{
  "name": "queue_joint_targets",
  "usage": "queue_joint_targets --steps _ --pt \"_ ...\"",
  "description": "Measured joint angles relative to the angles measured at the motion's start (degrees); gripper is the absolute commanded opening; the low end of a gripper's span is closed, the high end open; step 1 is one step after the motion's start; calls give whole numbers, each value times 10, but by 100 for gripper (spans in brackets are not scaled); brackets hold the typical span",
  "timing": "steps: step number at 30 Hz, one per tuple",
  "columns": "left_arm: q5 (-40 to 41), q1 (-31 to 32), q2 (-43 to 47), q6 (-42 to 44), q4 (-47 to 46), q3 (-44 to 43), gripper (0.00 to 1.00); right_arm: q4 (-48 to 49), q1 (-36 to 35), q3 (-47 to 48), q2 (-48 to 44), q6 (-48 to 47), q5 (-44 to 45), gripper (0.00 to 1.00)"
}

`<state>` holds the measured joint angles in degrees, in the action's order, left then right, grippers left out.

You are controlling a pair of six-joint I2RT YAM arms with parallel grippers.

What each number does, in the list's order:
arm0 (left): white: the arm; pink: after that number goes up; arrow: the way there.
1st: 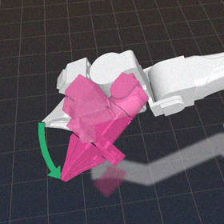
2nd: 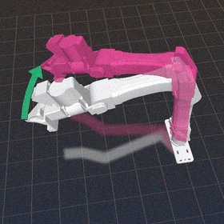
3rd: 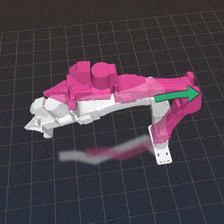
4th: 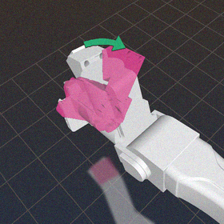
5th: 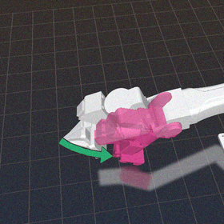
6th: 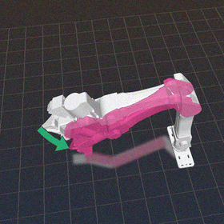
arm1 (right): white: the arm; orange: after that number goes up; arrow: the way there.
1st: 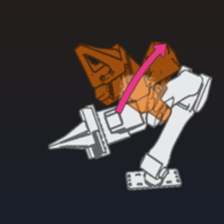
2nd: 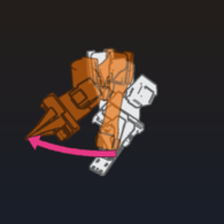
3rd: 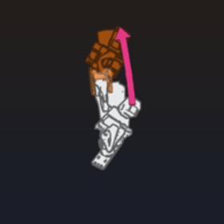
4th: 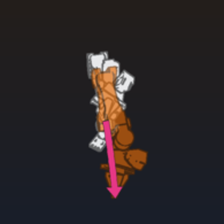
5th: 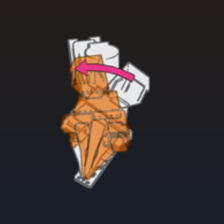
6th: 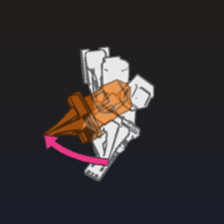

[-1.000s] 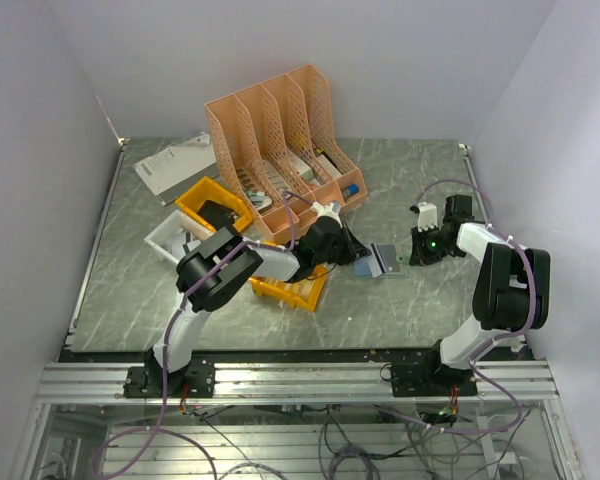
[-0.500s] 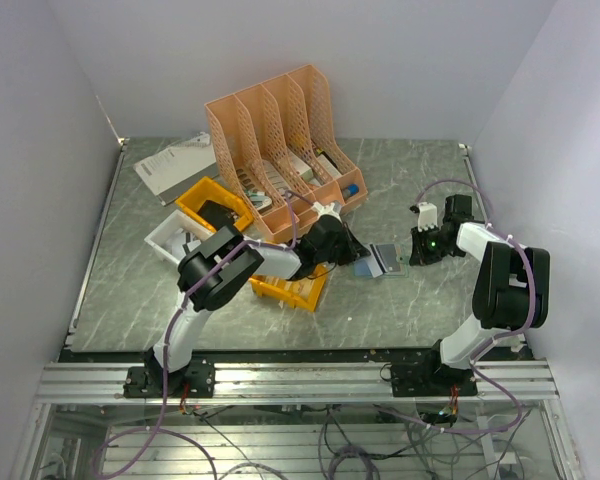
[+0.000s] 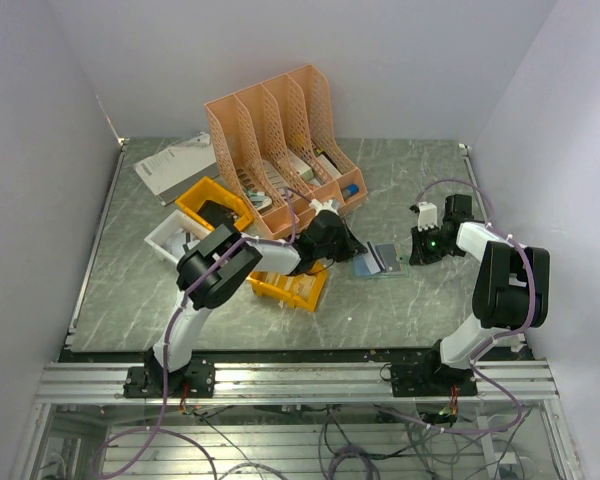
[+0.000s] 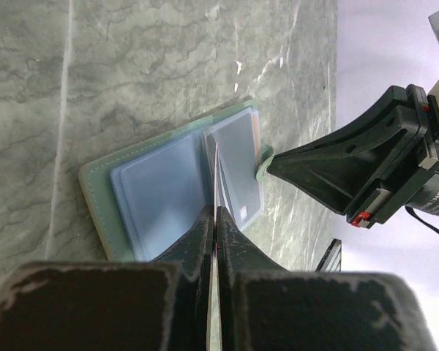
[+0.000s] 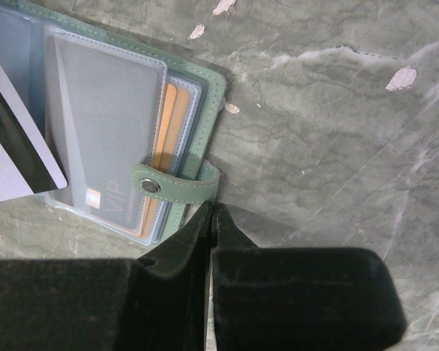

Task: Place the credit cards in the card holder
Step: Insert the credit card into the card holder.

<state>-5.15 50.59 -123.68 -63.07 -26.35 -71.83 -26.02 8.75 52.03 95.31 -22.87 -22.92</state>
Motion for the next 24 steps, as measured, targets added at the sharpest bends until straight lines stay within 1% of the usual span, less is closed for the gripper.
queue_joint_targets --steps 6,13,24 --pt "-14 -5 -2 0 1 0 7 0 0 0 0 0 0 0" --pt "-41 -6 -34 -6 1 -20 7 0 0 0 0 0 0 0" --pt "-77 -7 -52 -15 -3 -39 7 0 0 0 1 0 0 0"
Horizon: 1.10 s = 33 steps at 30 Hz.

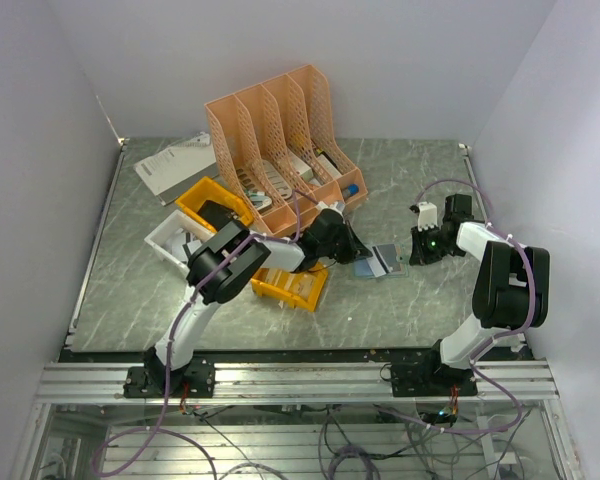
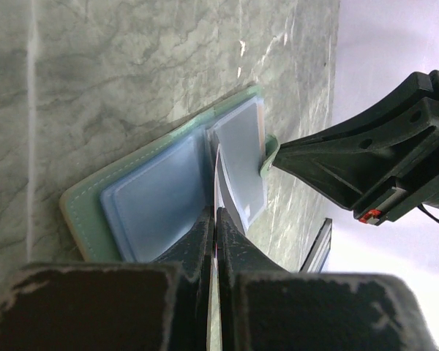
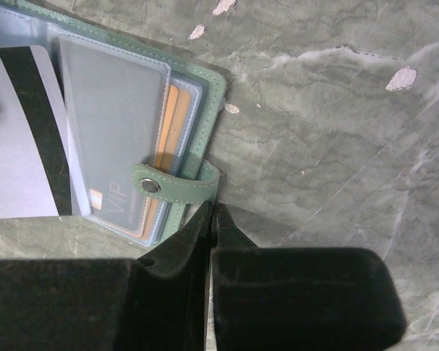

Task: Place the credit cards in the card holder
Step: Insert the credit card into the card holder.

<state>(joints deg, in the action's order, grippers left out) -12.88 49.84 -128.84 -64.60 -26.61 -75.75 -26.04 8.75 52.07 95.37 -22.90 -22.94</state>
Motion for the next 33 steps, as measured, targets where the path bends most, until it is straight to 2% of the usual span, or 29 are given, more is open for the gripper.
queue_joint_targets --steps 33 --pt "-39 -3 -31 -49 23 -38 7 0 0 0 0 0 0 0"
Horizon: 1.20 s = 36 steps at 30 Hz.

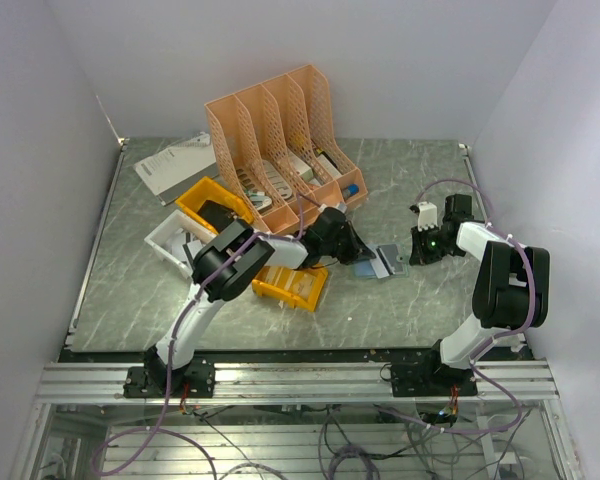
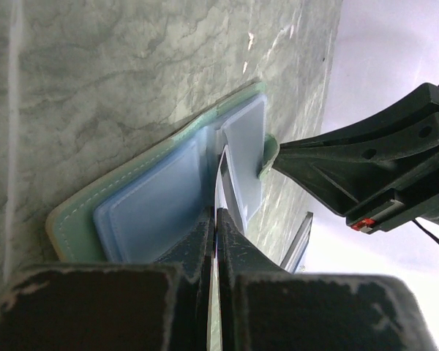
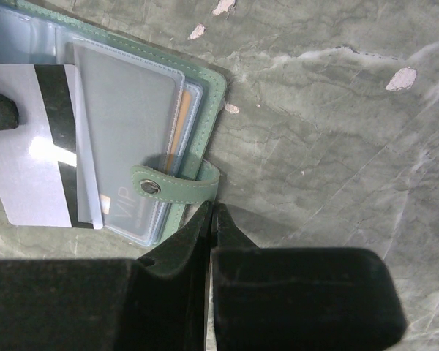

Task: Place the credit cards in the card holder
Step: Insert the credit card into the card holder.

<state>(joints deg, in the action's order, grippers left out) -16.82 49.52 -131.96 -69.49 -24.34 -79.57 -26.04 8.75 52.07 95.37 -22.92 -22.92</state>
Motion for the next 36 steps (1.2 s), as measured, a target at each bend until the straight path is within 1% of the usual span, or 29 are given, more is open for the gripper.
queue_joint_targets --steps 20,26,32,36 --pt "-50 -10 -37 33 37 -66 8 0 -1 0 0 0 0 0" --pt "-64 -11 -49 48 49 -90 12 0 -1 1 0 0 1 0" --pt "-65 -12 -50 57 59 -94 15 0 -1 1 -3 -2 3 4" --pt "-65 -13 -51 60 59 -94 17 0 -1 1 -29 -4 4 6"
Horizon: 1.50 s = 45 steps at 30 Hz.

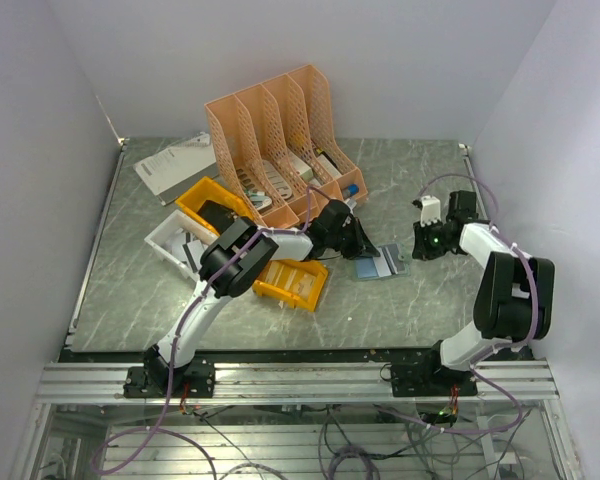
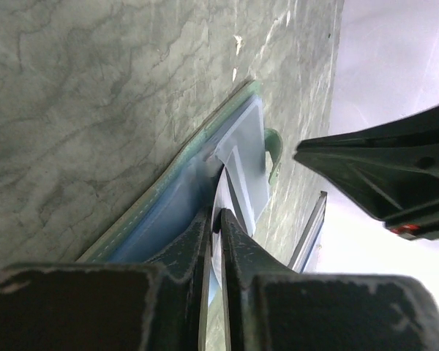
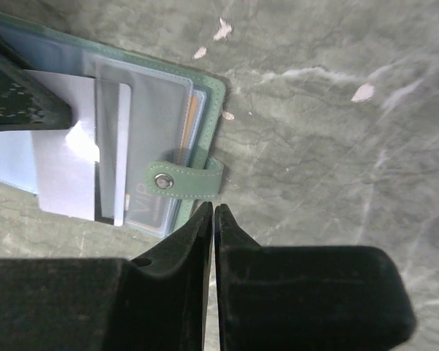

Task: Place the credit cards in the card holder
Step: Insert the credit card into the card holder.

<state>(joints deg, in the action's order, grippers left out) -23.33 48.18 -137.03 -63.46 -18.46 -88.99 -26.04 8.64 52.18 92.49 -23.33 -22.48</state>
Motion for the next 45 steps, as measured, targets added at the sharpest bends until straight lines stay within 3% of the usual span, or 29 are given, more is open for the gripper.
queue_joint_targets --steps 9,15,25,45 --pt "0 -1 -1 -2 -9 3 10 -4 0 -2 -109 -46 -82 6" --pt "0 -2 -1 -13 -31 10 8 -18 0 -3 -113 -71 -129 5" --pt "0 -4 -1 -30 -62 23 7 -22 0 -3 -50 -63 -98 3" --pt "0 -9 -9 -24 -98 36 7 -21 0 -3 -14 -37 -29 2"
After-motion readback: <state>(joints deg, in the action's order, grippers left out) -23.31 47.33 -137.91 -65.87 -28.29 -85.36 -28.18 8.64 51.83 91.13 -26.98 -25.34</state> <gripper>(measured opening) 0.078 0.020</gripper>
